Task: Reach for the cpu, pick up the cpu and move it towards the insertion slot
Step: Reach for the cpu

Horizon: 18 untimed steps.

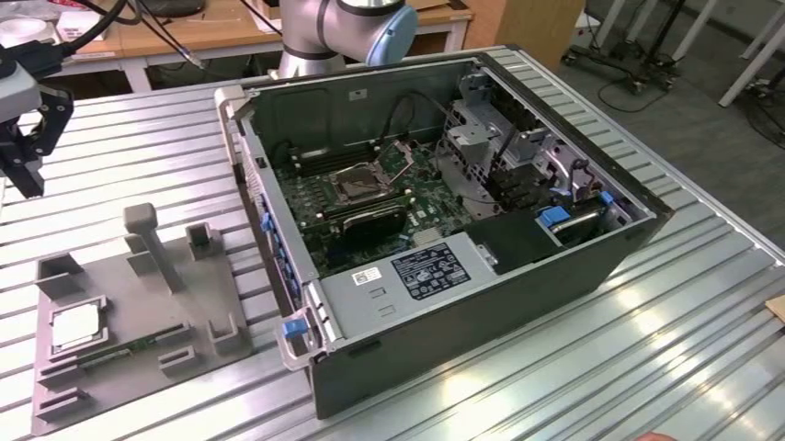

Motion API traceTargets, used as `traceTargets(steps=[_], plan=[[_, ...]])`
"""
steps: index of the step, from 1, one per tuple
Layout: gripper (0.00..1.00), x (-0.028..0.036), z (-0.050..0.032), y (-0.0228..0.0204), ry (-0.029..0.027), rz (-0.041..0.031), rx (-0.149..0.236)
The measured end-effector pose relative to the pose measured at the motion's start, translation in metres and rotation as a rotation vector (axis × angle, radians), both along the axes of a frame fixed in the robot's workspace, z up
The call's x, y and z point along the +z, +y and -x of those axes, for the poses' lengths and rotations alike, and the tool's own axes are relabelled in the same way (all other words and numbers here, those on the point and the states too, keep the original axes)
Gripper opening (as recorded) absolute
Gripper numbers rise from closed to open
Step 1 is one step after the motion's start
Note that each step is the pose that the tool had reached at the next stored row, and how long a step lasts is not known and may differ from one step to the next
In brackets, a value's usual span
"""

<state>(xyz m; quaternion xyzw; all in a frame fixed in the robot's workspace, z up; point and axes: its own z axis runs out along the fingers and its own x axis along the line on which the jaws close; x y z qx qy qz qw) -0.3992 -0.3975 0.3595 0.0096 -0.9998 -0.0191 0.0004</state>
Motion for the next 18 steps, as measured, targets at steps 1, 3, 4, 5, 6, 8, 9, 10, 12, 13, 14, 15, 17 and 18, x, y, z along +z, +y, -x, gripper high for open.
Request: traceTargets(steps=[1, 3, 4, 5, 6, 8, 9, 10, 12, 13, 14, 15, 17, 18], plan=[[0.11, 0.0, 0.0001, 0.0, 0.0001, 0.0, 0.0], [0.11, 0.0, 0.0005, 0.0, 0.0001, 0.0001, 0.0], [0.11, 0.0, 0.0008, 0.0, 0.0001, 0.0001, 0.0], [0.11, 0.0, 0.0011, 0.0, 0.0, 0.0001, 0.0], [0.11, -0.0001, 0.0016, 0.0, 0.0001, 0.0, 0.0], [0.11, -0.0001, 0.0027, 0.0, 0.0, 0.0, 0.0], [0.11, -0.0001, 0.0032, 0.0, 0.0, 0.0, 0.0], [0.11, -0.0001, 0.0034, 0.0, 0.0001, 0.0, 0.0], [0.11, -0.0001, 0.0035, 0.0, 0.0, 0.0, 0.0], [0.11, -0.0001, 0.0036, 0.0, 0.0, 0.0, 0.0], [0.11, -0.0001, 0.0036, 0.0, 0.0, 0.0, 0.0], [0.11, -0.0001, 0.0036, 0.0, 0.0, 0.0, 0.0], [0.11, -0.0004, 0.0037, 0.0, 0.0001, 0.0001, 0.0], [0.11, -0.0008, 0.0036, 0.0, 0.0, 0.0, 0.0]])
